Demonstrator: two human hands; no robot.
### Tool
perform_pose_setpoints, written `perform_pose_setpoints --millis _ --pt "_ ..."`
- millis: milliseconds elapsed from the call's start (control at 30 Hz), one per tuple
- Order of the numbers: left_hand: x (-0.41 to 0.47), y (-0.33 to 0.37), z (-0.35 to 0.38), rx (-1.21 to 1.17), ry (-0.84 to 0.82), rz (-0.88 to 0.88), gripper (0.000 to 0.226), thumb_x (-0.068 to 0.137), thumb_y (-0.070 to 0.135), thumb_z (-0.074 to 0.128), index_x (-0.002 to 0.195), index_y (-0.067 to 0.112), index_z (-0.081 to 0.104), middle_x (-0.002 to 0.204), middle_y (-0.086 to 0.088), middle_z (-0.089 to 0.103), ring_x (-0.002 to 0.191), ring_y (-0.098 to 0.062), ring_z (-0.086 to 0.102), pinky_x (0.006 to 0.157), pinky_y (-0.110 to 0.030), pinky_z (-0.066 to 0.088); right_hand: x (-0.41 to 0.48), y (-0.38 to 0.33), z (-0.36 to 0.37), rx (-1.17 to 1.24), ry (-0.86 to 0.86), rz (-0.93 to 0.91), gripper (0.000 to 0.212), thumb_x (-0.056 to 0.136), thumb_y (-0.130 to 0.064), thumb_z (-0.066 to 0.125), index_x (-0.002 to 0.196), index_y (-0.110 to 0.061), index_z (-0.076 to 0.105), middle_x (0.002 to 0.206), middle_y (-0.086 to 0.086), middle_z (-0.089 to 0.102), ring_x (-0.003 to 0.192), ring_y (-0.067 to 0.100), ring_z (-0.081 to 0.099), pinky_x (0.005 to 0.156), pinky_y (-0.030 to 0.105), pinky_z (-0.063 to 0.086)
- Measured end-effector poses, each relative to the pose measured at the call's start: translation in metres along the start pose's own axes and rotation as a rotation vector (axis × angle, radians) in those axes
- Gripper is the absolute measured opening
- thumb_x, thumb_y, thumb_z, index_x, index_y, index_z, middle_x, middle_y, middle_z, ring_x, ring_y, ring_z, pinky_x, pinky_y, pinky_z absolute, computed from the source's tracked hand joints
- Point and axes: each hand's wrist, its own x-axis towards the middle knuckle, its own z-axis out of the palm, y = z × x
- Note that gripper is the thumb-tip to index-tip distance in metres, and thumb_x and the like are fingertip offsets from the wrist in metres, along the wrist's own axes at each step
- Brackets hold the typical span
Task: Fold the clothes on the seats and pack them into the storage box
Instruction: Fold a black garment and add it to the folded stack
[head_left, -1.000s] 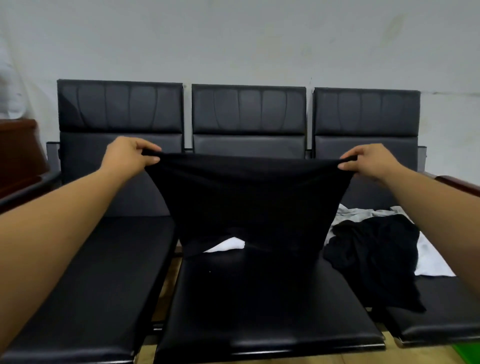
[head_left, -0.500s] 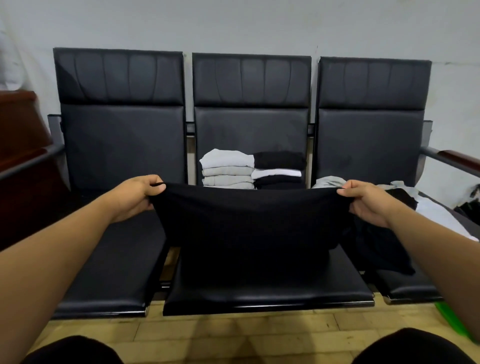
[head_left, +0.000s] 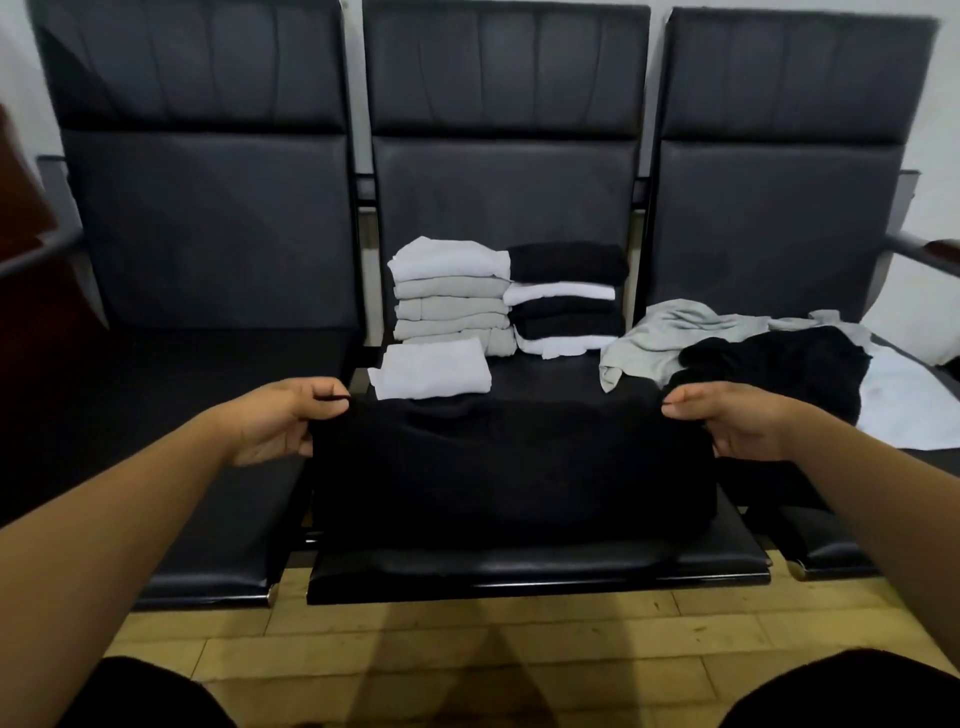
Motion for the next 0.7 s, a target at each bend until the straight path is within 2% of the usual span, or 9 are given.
perform_pose_setpoints --millis 167,233,267,300,367,433,500,600,700 --pt "0.037 -0.014 -0.005 -0.042 0.306 0.06 0.011 0.099 0.01 0.053 0.096 0.009 0.063 0.098 -0.014 0.067 0.083 -0.019 0.066 0.069 -0.029 0.056 0.054 0.0 0.005 0.094 0.24 -0.107 0.005 0.092 -0.01 0.068 0.087 -0.011 0.067 0.087 0.009 0.07 0.081 0.021 0.067 0.086 0.039 0.054" --pt "0.059 -0.023 -0.006 0.016 0.446 0.028 0.01 0.098 0.018 0.059 0.101 0.01 0.064 0.112 -0.019 0.066 0.09 -0.023 0.065 0.078 -0.035 0.055 0.078 0.006 0.011 0.093 0.373 -0.123 0.005 0.091 -0.011 0.07 0.088 -0.011 0.067 0.094 0.012 0.068 0.078 0.02 0.064 0.08 0.037 0.054" --pt "0.068 -0.027 -0.006 0.132 0.497 -0.026 0.018 0.096 0.026 0.063 0.108 0.012 0.062 0.117 -0.018 0.064 0.095 -0.024 0.062 0.083 -0.038 0.054 0.088 0.01 0.015 0.01 0.45 -0.122 0.006 0.09 -0.013 0.072 0.093 -0.011 0.067 0.097 0.013 0.065 0.077 0.021 0.062 0.074 0.035 0.053" --pt "0.074 -0.03 -0.003 0.305 0.528 -0.103 0.033 0.093 0.035 0.067 0.117 0.014 0.057 0.119 -0.014 0.061 0.101 -0.025 0.06 0.087 -0.04 0.051 0.096 0.014 0.019 -0.17 0.522 -0.113 0.016 0.089 -0.014 0.074 0.103 -0.008 0.067 0.1 0.013 0.063 0.081 0.023 0.062 0.075 0.035 0.052" --pt "0.083 -0.034 0.002 0.531 0.554 -0.225 0.055 0.089 0.047 0.069 0.128 0.013 0.049 0.118 -0.009 0.058 0.102 -0.025 0.059 0.085 -0.037 0.047 0.11 0.022 0.032 -0.603 0.641 -0.131 0.036 0.088 -0.015 0.072 0.119 -0.002 0.061 0.112 0.018 0.062 0.101 0.033 0.06 0.091 0.04 0.049" --pt "0.089 -0.038 0.007 0.494 0.538 -0.245 0.044 0.088 0.047 0.069 0.106 0.01 0.053 0.095 -0.008 0.06 0.082 -0.021 0.058 0.073 -0.034 0.046 0.113 0.027 0.052 -0.834 0.718 -0.259 0.037 0.088 -0.012 0.065 0.121 0.002 0.058 0.117 0.027 0.057 0.11 0.044 0.053 0.1 0.047 0.044" --pt "0.091 -0.043 0.011 0.405 0.502 -0.282 0.044 0.086 0.046 0.071 0.088 0.006 0.055 0.079 -0.007 0.057 0.07 -0.019 0.055 0.066 -0.032 0.046 0.109 0.029 0.079 -0.893 0.707 -0.416 0.034 0.088 -0.012 0.063 0.119 0.002 0.059 0.116 0.027 0.055 0.111 0.046 0.051 0.101 0.05 0.042" --pt "0.088 -0.05 0.012 0.38 0.491 -0.321 0.056 0.08 0.05 0.076 0.102 0.002 0.056 0.101 -0.012 0.064 0.087 -0.024 0.061 0.072 -0.034 0.05 0.105 0.03 0.121 -0.925 0.494 -0.519 0.035 0.095 -0.026 0.061 0.123 -0.005 0.059 0.124 0.017 0.056 0.119 0.036 0.053 0.105 0.048 0.042" --pt "0.083 -0.049 0.019 0.269 0.505 -0.319 0.064 0.077 0.042 0.082 0.12 0.001 0.057 0.116 -0.012 0.063 0.102 -0.027 0.061 0.086 -0.038 0.053 0.098 0.035 0.153 -0.901 0.307 -0.434 0.052 0.101 -0.042 0.051 0.141 -0.01 0.049 0.146 0.011 0.048 0.139 0.027 0.042 0.117 0.044 0.032"
